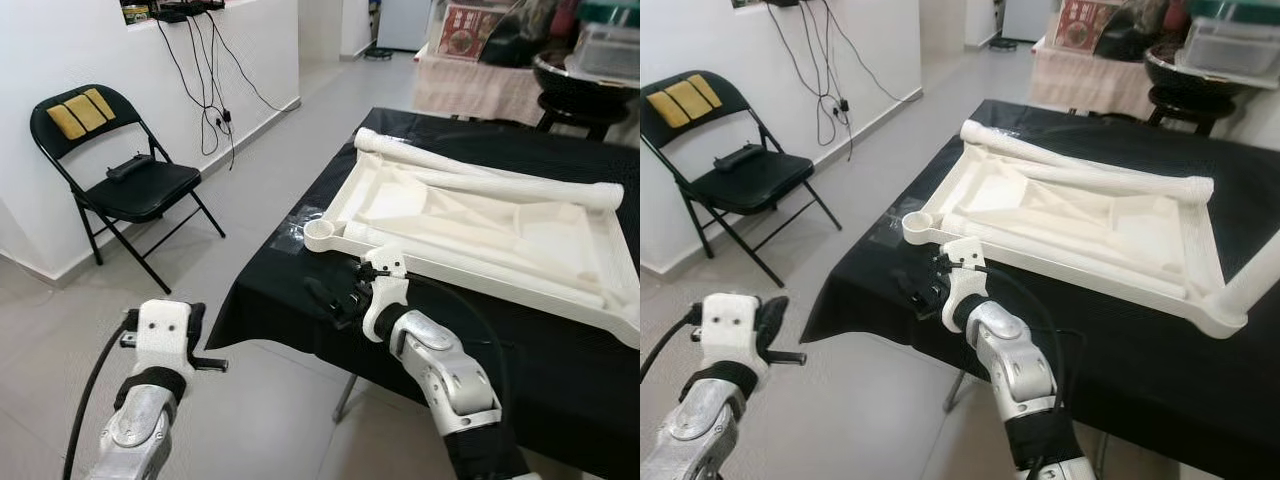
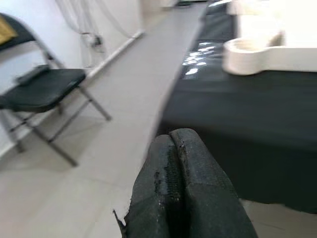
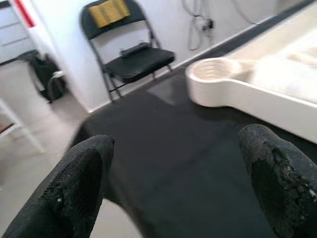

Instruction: Building children table

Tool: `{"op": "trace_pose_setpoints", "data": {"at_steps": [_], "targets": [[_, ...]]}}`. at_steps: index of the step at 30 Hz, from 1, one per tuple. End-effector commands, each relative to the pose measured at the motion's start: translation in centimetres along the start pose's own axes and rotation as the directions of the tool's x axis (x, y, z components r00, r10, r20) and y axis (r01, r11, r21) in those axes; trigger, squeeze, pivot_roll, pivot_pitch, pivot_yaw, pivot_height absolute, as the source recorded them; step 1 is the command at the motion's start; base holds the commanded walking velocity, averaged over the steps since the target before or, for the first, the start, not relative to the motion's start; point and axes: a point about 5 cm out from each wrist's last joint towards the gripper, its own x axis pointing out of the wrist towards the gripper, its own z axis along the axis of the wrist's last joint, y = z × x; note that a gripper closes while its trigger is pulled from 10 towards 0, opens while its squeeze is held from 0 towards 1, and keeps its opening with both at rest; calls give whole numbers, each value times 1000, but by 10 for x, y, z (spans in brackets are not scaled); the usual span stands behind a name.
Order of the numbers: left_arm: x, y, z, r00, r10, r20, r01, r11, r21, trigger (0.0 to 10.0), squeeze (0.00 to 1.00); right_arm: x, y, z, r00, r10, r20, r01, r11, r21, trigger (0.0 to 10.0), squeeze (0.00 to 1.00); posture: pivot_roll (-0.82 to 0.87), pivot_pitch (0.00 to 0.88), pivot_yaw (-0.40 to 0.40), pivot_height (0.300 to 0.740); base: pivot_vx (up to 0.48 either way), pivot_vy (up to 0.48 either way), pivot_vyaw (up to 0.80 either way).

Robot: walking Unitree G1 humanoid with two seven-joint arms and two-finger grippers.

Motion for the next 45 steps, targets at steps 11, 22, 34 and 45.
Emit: {"op": "trace_pose_setpoints", "data": {"at_steps": [11, 22, 34, 45], "targets": [[6, -12, -1, 998, -68, 15, 68, 998, -12, 10000, 0, 10, 2, 5, 998, 12, 67, -14, 999, 36, 10000, 0, -38, 50, 13, 740, 0, 0, -364], [6, -9, 0, 997, -72, 38, 72, 997, -6, 10000, 0, 12, 6, 7, 993, 48, 107, -55, 996, 63, 10000, 0, -19, 50, 20, 740, 0, 0, -261], [6, -8, 0, 995, -85, 46, 86, 996, -12, 10000, 0, 11, 9, 10, 984, 89, 154, -107, 988, 108, 10000, 0, -16, 49, 24, 740, 238, 0, -533], [6, -7, 1, 994, -99, 49, 100, 995, -7, 10000, 0, 11, 6, 10, 980, 92, 176, -118, 982, 146, 10000, 0, -15, 48, 28, 740, 270, 0, 0]]}}
